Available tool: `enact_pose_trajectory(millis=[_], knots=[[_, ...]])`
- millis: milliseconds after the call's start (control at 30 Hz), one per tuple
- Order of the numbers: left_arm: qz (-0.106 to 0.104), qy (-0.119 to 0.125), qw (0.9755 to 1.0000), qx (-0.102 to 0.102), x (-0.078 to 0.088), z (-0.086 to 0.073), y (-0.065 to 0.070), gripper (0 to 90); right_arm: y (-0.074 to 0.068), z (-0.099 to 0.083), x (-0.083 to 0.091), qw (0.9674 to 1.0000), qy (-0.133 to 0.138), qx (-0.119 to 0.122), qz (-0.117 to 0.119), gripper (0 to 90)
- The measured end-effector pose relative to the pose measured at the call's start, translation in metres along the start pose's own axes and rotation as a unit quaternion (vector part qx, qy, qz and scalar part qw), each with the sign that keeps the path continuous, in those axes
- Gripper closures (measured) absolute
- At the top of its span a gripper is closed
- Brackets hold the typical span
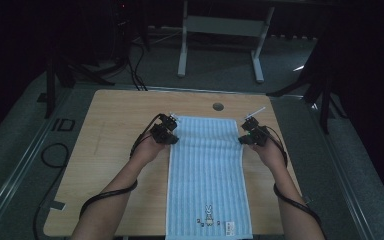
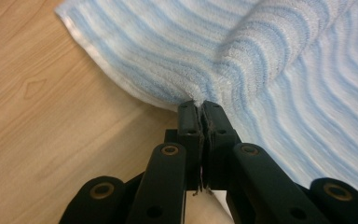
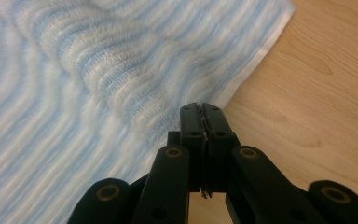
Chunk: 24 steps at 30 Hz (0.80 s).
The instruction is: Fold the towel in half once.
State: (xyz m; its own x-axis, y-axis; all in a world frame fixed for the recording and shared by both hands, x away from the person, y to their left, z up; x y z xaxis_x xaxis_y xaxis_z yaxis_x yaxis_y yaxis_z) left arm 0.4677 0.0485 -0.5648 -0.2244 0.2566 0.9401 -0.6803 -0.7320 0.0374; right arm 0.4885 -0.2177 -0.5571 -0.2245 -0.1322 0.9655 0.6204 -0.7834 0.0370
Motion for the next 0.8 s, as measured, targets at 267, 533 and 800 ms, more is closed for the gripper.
enact_pose_trajectory(millis=[267,533,800], knots=[[-0.009,-0.013,0.9992,-0.036,0.006,-0.029,0.028,85.7,-0.025,-0.036,0.012,0.9992,0.016,0.033,0.014,88.6],[-0.014,-0.015,0.9985,-0.051,0.005,-0.050,0.049,83.5,-0.038,-0.060,-0.001,0.9991,0.011,0.037,0.021,88.5],[-0.027,-0.045,0.9970,-0.056,-0.002,-0.078,0.054,78.3,-0.052,-0.078,-0.013,0.9984,0.005,0.047,0.031,87.7]])
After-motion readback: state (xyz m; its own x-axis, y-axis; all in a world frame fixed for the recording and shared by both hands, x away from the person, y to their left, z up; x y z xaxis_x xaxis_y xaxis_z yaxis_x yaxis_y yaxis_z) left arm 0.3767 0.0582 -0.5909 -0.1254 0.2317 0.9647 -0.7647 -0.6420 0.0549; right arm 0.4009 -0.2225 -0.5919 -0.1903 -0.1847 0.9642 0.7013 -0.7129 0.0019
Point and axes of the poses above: each handheld gripper's, and its own axes: x roughly backward along the jaws, z roughly out of its top, y roughly to its right, the point moved 9 cm from there along -x, roughly forward along the jaws, and after that the axes turned 12 degrees about -y, right-handed, at the moved point
